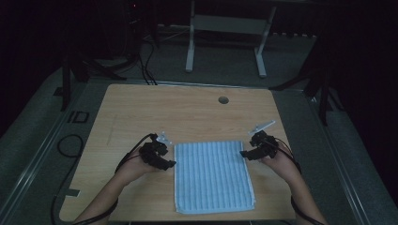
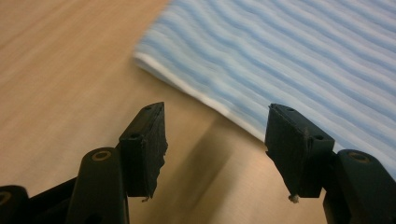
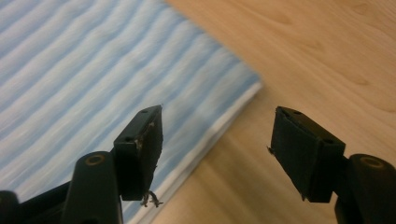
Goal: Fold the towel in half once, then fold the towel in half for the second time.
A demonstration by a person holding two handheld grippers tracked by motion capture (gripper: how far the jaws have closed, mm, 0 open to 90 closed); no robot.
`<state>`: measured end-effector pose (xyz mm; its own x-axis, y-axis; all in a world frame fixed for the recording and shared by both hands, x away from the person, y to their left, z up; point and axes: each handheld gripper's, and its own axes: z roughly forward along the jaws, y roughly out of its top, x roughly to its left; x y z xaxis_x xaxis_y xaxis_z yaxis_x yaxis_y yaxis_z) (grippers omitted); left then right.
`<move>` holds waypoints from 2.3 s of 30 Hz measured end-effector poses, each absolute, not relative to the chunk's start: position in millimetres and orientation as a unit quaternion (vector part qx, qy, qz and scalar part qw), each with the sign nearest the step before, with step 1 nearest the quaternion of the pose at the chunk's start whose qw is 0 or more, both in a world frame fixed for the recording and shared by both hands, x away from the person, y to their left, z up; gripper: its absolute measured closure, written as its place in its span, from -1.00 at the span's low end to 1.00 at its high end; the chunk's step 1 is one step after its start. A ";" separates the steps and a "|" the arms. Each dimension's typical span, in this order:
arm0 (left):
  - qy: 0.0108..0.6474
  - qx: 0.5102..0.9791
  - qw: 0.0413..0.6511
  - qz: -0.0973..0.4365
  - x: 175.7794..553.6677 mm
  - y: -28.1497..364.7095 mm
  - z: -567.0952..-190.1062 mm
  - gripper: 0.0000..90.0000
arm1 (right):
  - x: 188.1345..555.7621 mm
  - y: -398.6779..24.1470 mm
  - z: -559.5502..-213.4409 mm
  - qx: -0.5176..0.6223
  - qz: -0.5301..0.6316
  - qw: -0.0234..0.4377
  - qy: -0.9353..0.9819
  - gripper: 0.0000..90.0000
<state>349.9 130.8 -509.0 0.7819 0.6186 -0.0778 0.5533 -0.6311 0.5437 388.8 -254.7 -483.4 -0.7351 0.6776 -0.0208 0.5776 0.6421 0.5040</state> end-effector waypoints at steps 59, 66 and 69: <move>0.362 0.865 0.330 0.106 415.5 117.5 -470.0 0.93 | 454.3 -218.2 -457.0 0.370 0.214 0.118 0.896 0.91; 0.345 0.858 0.358 0.130 397.5 126.5 -443.7 0.93 | 435.0 -223.0 -424.2 0.338 0.269 0.145 0.890 0.90; 0.328 0.864 0.354 0.142 384.7 128.1 -437.5 0.93 | 420.6 -225.2 -414.9 0.321 0.280 0.154 0.892 0.90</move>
<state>384.7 128.1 -437.5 0.7441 0.6680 0.0125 0.4676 -0.5340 0.7044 420.6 -225.2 -414.9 -0.7468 0.6583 -0.0943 0.4861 0.6372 0.5981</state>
